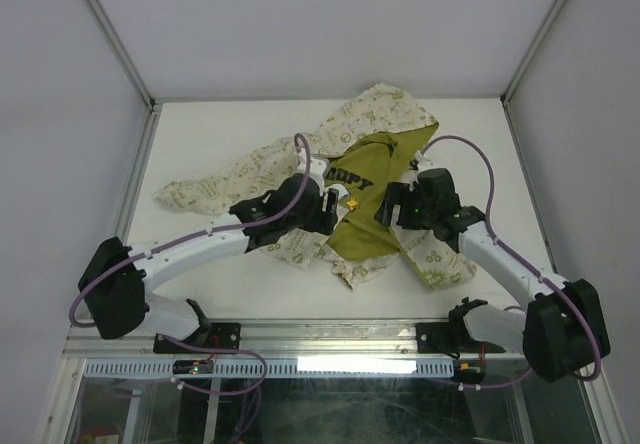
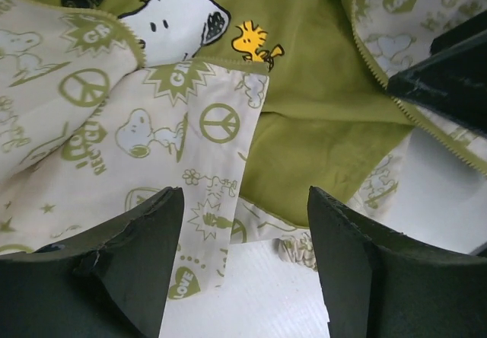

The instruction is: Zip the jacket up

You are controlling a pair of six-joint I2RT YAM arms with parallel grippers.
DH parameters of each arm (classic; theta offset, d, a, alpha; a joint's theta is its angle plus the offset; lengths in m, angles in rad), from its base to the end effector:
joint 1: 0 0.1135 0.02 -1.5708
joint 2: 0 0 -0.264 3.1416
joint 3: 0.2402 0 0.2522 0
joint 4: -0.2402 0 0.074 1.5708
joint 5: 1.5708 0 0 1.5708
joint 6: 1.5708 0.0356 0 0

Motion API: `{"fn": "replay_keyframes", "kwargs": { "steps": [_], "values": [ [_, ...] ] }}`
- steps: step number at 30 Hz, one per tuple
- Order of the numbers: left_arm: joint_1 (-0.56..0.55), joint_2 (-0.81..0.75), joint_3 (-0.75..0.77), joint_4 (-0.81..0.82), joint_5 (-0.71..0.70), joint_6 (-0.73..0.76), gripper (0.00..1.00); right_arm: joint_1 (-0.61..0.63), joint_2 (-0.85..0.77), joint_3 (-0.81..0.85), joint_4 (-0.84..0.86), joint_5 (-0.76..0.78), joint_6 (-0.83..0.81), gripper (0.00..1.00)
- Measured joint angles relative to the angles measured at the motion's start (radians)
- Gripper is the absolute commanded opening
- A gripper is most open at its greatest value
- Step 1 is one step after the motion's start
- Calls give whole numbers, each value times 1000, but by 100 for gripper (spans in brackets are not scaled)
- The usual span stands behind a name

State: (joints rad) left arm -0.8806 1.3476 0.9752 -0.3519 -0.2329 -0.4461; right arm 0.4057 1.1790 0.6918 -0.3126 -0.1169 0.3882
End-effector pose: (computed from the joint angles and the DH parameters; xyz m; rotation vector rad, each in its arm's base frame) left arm 0.1928 -0.2207 0.2657 0.3783 2.2772 -0.4270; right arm 0.2188 0.0985 0.2174 -0.0788 2.4244 0.5113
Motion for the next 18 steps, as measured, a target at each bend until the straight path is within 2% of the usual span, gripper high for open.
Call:
{"fn": "replay_keyframes", "kwargs": {
  "steps": [7, 12, 18],
  "values": [
    [-87, 199, 42, 57, -70, 137, 66, 0, -137, -41, 19, 54, 19, 88],
    [-116, 320, 78, 91, -137, 229, 59, 0, -187, -70, 23, 106, 42, 89],
    [-121, 413, 111, 134, -220, 298, 47, 0, -203, -93, 23, 138, 63, 89]
  ]
}}
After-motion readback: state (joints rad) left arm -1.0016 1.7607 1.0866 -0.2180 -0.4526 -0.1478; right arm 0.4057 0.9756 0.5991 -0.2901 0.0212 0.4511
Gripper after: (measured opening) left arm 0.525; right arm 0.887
